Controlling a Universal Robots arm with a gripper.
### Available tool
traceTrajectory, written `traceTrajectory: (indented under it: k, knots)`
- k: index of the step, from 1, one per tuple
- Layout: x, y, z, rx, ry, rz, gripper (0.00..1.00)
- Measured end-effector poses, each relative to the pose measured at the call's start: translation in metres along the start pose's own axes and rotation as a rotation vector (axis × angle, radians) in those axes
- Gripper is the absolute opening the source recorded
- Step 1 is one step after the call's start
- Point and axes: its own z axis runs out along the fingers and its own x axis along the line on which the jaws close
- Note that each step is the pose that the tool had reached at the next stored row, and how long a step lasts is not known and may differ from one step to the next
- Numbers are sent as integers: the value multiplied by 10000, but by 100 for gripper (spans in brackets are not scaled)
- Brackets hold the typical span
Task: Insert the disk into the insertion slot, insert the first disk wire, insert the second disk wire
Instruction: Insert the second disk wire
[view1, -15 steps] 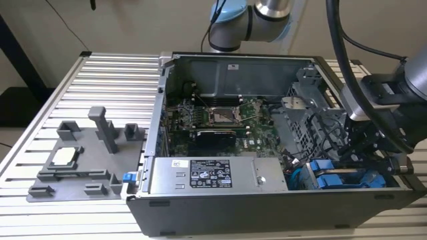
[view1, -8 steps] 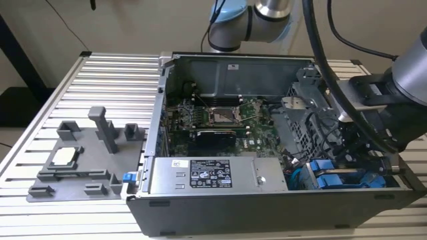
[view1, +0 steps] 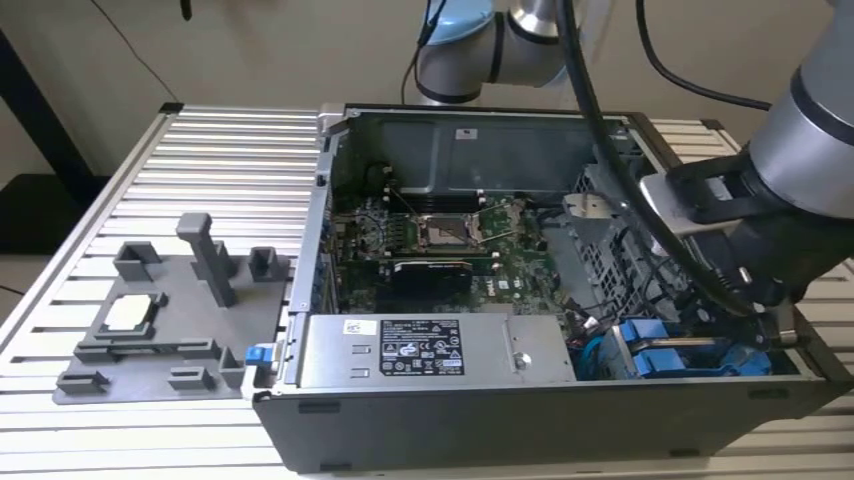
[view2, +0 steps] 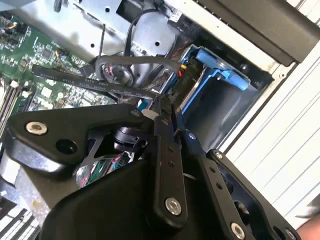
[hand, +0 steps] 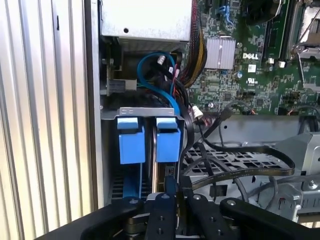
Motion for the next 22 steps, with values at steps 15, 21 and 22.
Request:
traceTrajectory:
  k: [15, 21, 22]
  knots:
    - [2, 193, 57, 1016, 80, 41, 16]
    - [10, 203, 106, 1162, 185, 18, 16]
    - [11, 205, 114, 1170, 203, 16, 16]
